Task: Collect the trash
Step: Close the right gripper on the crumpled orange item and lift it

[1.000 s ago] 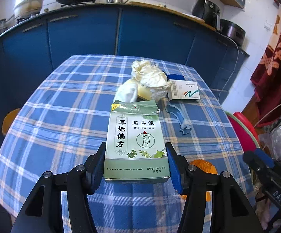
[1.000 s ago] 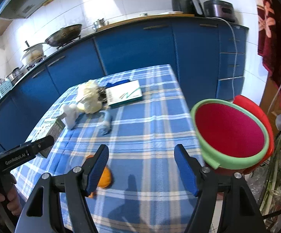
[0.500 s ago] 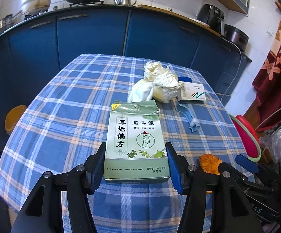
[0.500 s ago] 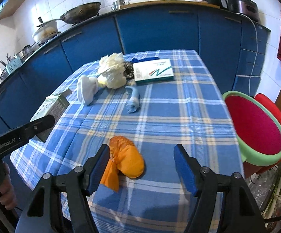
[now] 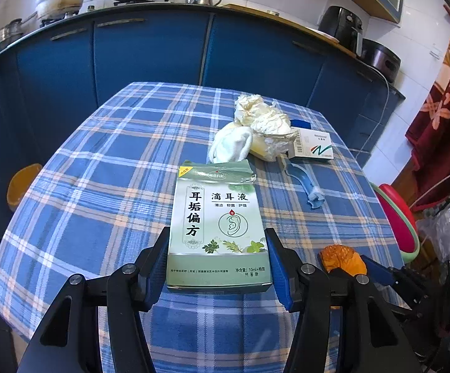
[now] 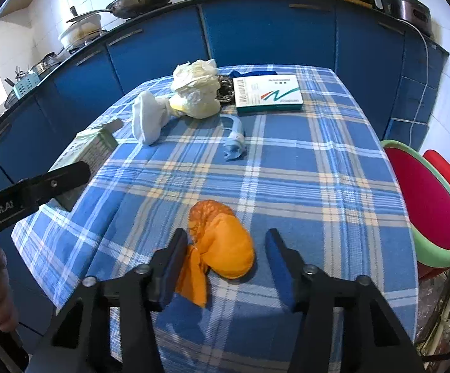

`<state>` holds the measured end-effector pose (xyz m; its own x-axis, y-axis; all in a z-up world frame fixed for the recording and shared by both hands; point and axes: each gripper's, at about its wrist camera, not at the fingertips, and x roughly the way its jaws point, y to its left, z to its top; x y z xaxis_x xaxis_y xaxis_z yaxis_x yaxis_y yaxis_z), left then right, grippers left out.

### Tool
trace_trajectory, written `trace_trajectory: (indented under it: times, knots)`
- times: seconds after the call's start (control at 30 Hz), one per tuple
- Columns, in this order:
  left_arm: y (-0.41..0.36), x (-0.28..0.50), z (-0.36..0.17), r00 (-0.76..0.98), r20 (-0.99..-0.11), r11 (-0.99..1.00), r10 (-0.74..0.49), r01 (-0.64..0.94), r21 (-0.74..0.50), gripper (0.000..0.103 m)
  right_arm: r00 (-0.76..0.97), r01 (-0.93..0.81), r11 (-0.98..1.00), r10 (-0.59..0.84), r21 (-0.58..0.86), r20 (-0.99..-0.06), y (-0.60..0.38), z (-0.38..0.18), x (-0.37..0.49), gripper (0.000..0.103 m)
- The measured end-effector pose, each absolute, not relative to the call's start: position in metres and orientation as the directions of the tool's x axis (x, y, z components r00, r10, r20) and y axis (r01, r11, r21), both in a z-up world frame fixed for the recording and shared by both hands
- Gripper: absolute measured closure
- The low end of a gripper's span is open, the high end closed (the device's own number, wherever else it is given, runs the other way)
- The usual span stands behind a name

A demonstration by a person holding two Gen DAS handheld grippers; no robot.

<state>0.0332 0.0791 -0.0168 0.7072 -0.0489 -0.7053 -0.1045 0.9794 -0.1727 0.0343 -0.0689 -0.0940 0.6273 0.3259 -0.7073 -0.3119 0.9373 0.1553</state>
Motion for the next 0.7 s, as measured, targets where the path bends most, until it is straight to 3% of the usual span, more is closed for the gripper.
trace_trajectory:
  times: [0.2,0.7]
  knots:
    - [0.075,0.032,-0.014,0.713,-0.699,0.98,-0.059,-0.09,-0.176,0.044,0.652,-0.328,0.933,0.336,0.147,-0.68,-0.068,-0.087,0.027,0.083]
    - [0.053,0.038,0.001,0.724,-0.678,0.982,-0.127,-0.006,-0.19,0.044,0.721,-0.288,0.943,0.327,0.165,-0.61,-0.096,-0.06,0.018,0.083]
